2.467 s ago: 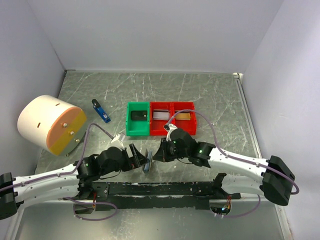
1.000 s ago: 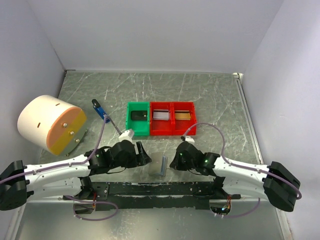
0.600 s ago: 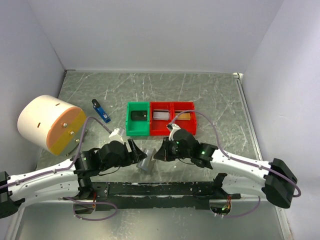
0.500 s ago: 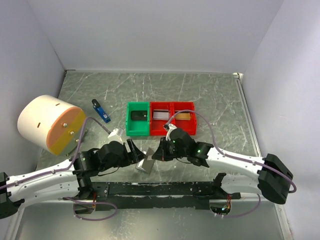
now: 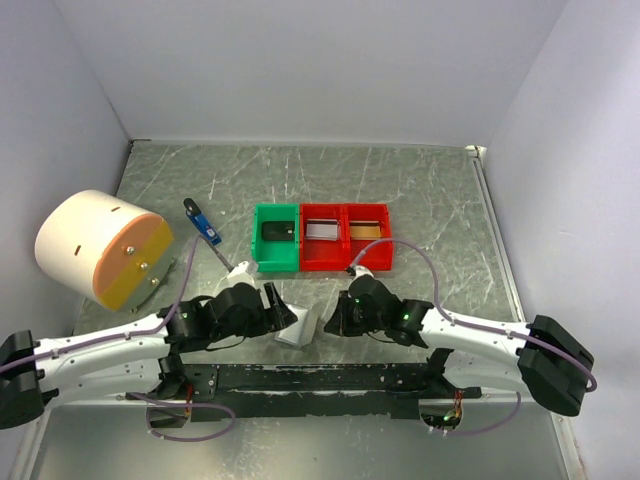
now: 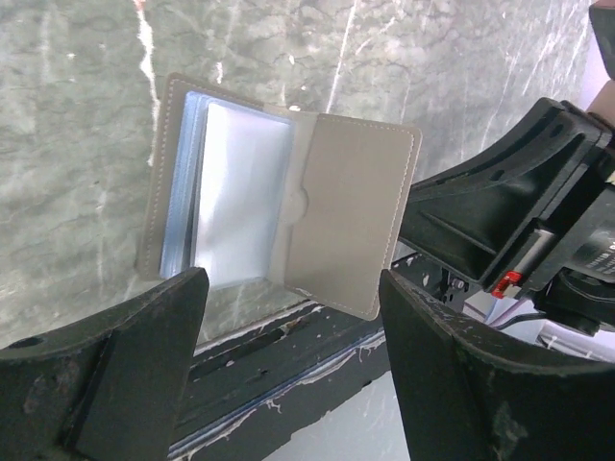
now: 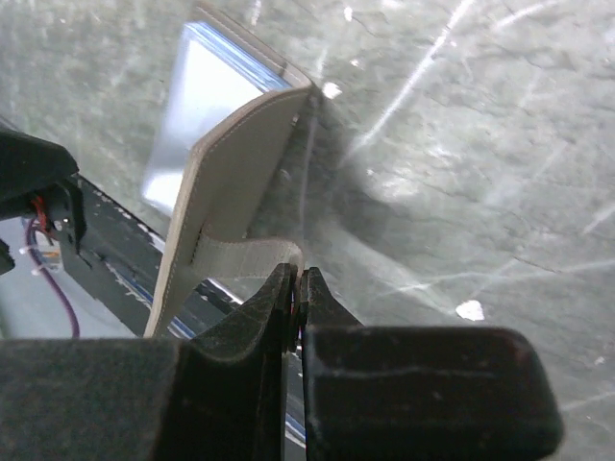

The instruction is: Take the credit cards out of the card holder

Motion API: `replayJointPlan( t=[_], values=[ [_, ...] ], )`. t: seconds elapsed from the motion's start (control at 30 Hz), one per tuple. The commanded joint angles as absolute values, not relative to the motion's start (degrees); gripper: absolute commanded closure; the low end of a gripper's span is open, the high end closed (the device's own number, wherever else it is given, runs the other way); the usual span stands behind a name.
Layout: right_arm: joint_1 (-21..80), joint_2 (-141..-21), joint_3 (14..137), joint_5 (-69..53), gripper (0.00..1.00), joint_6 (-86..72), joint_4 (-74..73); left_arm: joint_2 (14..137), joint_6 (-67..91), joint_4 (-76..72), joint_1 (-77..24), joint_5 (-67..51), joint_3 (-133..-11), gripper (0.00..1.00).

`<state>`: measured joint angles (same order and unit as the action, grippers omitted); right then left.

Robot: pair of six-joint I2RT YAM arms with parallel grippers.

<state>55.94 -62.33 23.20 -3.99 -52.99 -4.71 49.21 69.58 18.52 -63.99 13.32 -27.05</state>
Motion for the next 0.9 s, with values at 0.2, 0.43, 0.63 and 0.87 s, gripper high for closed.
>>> replayJointPlan(
  t=[0.2,0.43,0.63,0.87],
  values=[
    [55.9,-59.5,20.6,-2.2,0.97,-54.7,-5.2,56.3,68.5,4.2,-64.5,7.2,-25.1,0.20],
    [55.9,-59.4,20.3,-2.6,0.97,-54.6,-4.8,57.1,69.8,7.5,-64.6,9.2,-25.4,0.18],
    [55.9,-60.4,20.5,-2.9,0.97,-54.4,-4.3,55.0,70.4,10.4,-64.8,11.1,-25.2,0.17],
    [55.9,-62.2,20.8,-3.6,0.97,-54.1,-3.2,56.8,71.0,13.7,-64.8,11.6,-26.0,0.17]
  ],
)
